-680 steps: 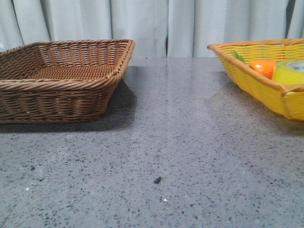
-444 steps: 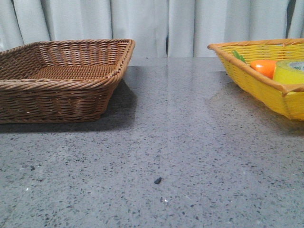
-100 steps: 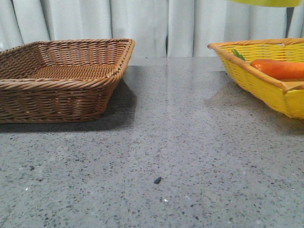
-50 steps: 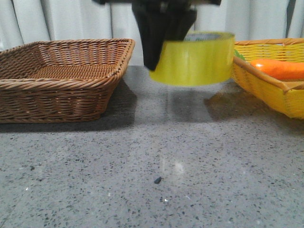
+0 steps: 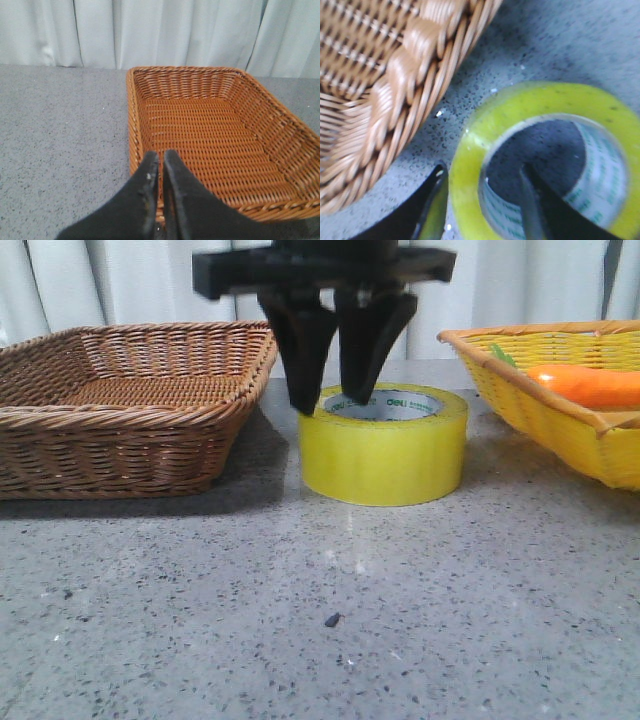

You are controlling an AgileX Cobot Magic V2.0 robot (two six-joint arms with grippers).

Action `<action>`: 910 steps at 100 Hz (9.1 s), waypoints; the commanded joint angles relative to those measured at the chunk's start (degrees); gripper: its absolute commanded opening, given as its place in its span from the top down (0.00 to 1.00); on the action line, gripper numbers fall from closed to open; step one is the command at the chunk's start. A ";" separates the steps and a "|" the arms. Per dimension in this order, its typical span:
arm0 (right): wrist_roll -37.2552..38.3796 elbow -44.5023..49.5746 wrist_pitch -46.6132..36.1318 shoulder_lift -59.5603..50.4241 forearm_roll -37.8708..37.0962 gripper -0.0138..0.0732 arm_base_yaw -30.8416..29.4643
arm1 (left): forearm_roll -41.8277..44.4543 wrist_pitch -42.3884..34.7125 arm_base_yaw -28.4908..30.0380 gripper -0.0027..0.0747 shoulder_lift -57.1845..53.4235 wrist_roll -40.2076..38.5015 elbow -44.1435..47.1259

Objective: Transfer tape with both arms

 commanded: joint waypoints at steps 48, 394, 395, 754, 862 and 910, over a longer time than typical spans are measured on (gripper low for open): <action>-0.22 0.87 -9.47 -32.60 -7.20 0.93 0.01 | -0.96 -15.62 -21.31 0.49 17.88 -0.39 -10.51; 2.36 31.26 -22.64 -63.55 -8.64 0.93 0.01 | 7.02 17.90 -23.36 0.82 67.11 7.65 -48.09; 2.36 31.26 -22.64 -63.55 -8.64 0.93 0.01 | 6.86 17.74 -23.36 0.81 67.11 7.65 -48.09; 2.36 76.28 -48.35 -103.73 -21.20 0.93 0.01 | 3.14 -0.06 -1.11 0.99 -21.72 6.88 22.27; -3.27 100.41 -79.58 -104.42 -0.48 0.93 -42.69 | 3.14 -0.06 -1.11 0.99 -21.72 6.88 22.27; -3.27 100.41 -53.28 -105.86 -0.71 0.93 -43.35 | 3.14 -0.06 -1.11 0.99 -21.72 6.88 22.27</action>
